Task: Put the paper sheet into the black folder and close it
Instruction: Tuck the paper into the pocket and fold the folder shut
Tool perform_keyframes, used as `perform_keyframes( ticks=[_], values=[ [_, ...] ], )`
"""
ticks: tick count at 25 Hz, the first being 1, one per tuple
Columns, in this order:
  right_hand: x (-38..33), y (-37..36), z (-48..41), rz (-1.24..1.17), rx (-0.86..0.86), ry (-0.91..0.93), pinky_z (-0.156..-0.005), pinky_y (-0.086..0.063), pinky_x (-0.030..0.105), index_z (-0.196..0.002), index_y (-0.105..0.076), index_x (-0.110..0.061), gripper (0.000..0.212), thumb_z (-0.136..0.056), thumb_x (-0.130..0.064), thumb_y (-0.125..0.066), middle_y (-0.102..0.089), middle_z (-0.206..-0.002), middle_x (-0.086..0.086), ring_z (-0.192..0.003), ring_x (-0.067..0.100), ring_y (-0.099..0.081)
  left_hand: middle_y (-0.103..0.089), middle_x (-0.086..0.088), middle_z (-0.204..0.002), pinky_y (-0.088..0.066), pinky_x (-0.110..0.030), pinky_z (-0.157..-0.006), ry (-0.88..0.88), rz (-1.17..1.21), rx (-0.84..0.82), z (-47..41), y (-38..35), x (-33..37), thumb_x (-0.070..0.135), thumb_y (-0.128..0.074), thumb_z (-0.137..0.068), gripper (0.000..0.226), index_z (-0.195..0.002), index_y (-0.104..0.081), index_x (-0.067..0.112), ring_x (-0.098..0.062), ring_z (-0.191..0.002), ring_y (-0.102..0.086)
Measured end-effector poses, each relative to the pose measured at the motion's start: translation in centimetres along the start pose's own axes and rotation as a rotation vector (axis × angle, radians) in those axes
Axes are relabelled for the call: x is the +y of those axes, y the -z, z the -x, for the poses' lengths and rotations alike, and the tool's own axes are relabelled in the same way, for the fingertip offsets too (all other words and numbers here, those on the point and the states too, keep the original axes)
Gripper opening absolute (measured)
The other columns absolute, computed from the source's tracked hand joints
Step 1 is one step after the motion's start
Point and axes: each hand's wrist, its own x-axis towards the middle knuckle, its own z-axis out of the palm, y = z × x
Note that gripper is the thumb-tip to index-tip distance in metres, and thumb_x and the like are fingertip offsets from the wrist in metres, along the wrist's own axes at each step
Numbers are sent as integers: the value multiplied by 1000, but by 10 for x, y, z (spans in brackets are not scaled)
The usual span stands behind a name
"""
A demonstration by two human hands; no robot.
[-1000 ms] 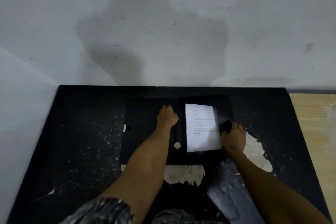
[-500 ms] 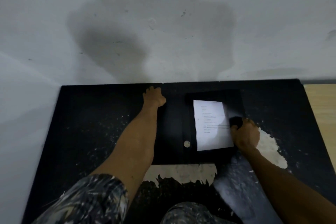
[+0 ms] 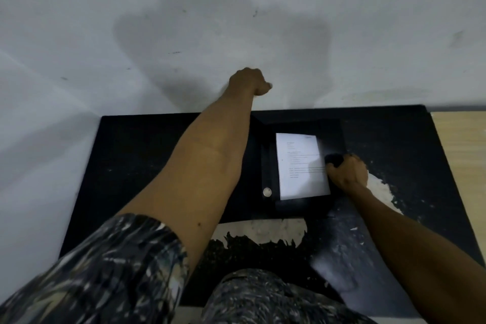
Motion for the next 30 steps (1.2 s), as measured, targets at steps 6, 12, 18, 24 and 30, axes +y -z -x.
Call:
perform_keyframes(
  ticks=[6,12,18,24,30],
  values=[
    [13,21,-5,-96,-148,4,-92,-52,41,-118,-68,-2,43,-89,-32,-56,-67,-119,27,-108,42,-64,-64,-20,-130,-53,-42,-101,91,607,-161,25,5,48,78,-30,-85,96,-159,-19,18,-35,-104,-73],
    [39,41,-9,-565,-286,-157,-98,-50,51,-122,-67,-13,33,-93,-20,-53,-63,-127,19,-118,39,-57,-45,-12,-152,-64,-42,-80,18,849,-46,29,-66,81,69,-23,-91,83,-153,-34,14,-33,-98,-72],
    [45,53,-20,-502,-42,-122,-100,-50,49,-121,-68,-8,34,-97,-23,-48,-65,-127,19,-114,38,-61,-47,-17,-148,-47,-42,-108,-152,205,-152,46,-158,74,38,-48,-98,57,-148,-43,12,-34,-130,-54],
    [42,35,-6,89,-152,198,-91,-55,46,-118,-68,-11,34,-93,-24,-50,-71,-113,21,-103,42,-65,-14,-15,-165,-38,-45,-116,-155,-6,-170,54,-198,64,30,-54,-96,63,-154,-33,15,-35,-145,-35],
    [33,36,-2,427,-200,200,-89,-54,43,-115,-67,-12,35,-91,-26,-46,-71,-108,16,-97,33,-68,9,-10,-169,-20,-48,-125,-143,6,-245,47,-206,60,30,-56,-96,77,-160,-15,22,-33,-157,-4]
  ],
)
